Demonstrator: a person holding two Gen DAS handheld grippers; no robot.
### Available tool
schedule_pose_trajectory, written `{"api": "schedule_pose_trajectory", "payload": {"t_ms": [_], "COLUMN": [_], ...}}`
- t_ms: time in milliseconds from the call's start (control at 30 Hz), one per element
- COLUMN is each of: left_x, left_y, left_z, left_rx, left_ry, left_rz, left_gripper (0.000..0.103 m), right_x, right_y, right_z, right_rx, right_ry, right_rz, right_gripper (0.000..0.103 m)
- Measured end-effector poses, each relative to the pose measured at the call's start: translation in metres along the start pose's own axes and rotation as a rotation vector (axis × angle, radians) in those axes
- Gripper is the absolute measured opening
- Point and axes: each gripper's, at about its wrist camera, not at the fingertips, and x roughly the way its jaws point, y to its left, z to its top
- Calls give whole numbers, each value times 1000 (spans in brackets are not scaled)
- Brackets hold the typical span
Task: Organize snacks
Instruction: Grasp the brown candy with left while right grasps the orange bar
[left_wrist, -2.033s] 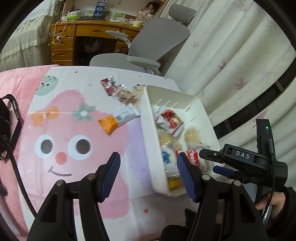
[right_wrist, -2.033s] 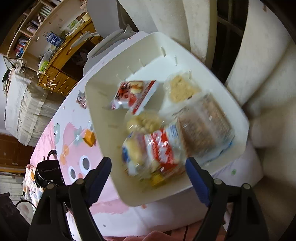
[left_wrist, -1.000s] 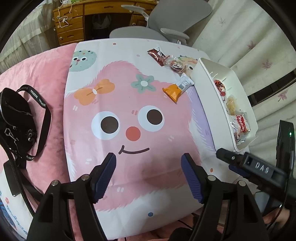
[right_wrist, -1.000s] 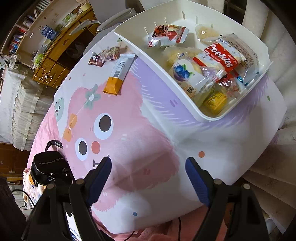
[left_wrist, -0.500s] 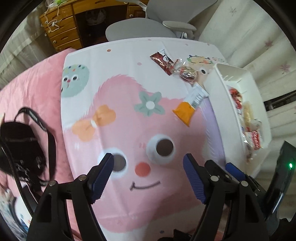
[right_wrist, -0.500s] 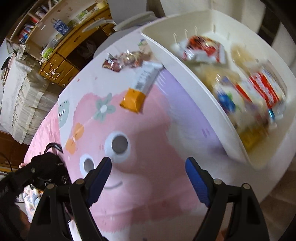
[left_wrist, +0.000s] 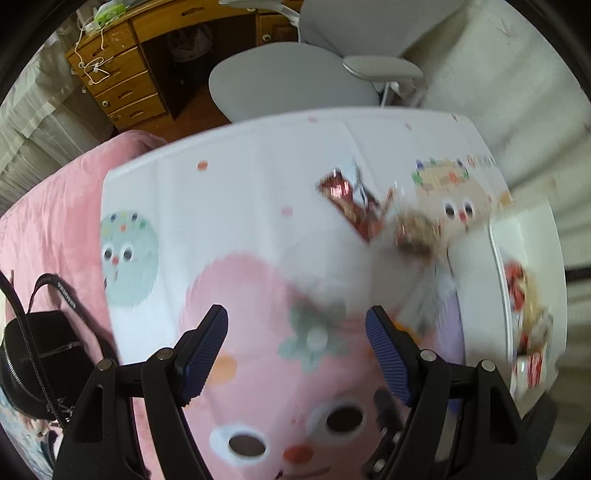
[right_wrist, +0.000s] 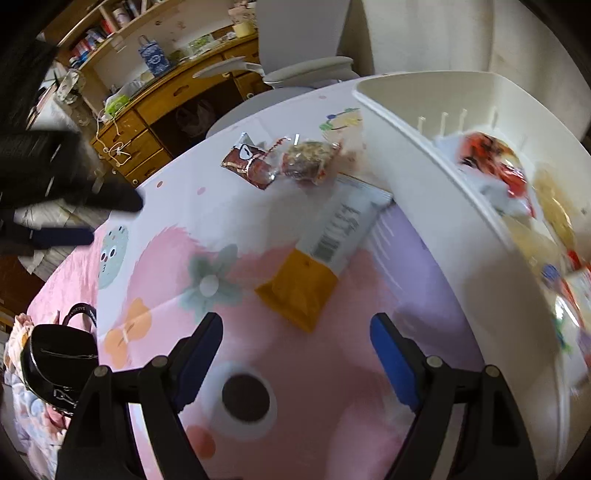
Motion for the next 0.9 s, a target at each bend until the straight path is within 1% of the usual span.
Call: {"api": "schedule_pose_trajectory", "payload": {"t_ms": [100, 233, 333, 433, 500, 567, 733, 800, 900], "left_x": [11, 26, 40, 59, 71, 82, 97, 103, 110], "left_y": [-1, -5, -8, -12, -16, -21, -33, -36, -37], "left_z": [20, 46, 59, 69, 72, 76, 86, 88, 89], "left_rx": [-25, -68, -116, -163, -183, -194, -179, -190, -206], "left_ry": [-16, -61, -88, -77, -63, -56, -47, -31, -12], "left_rz": [-14, -40, -87, -153, -176, -172, -144, -150, -139], "left_gripper": [76, 76, 76, 76, 76, 76, 75, 73, 66], "right_x": [9, 19, 26, 31, 33, 40, 42, 42, 40], "right_y": [-1, 3, 1, -1, -5, -5, -6, -7, -8], "right_z": [5, 11, 17, 19, 20, 24, 31, 32, 33], "right_rx": [-19, -76, -90, -102, -90, -84, -96, -102, -105], "right_ry": [-30, -65, -79, -88, -88, -74, -87, -92, -86], "right_rz": [6, -21, -31, -37, -37, -33, -35, -34, -48], "right_gripper": [83, 83, 83, 83, 83, 83, 83, 78, 73]}}
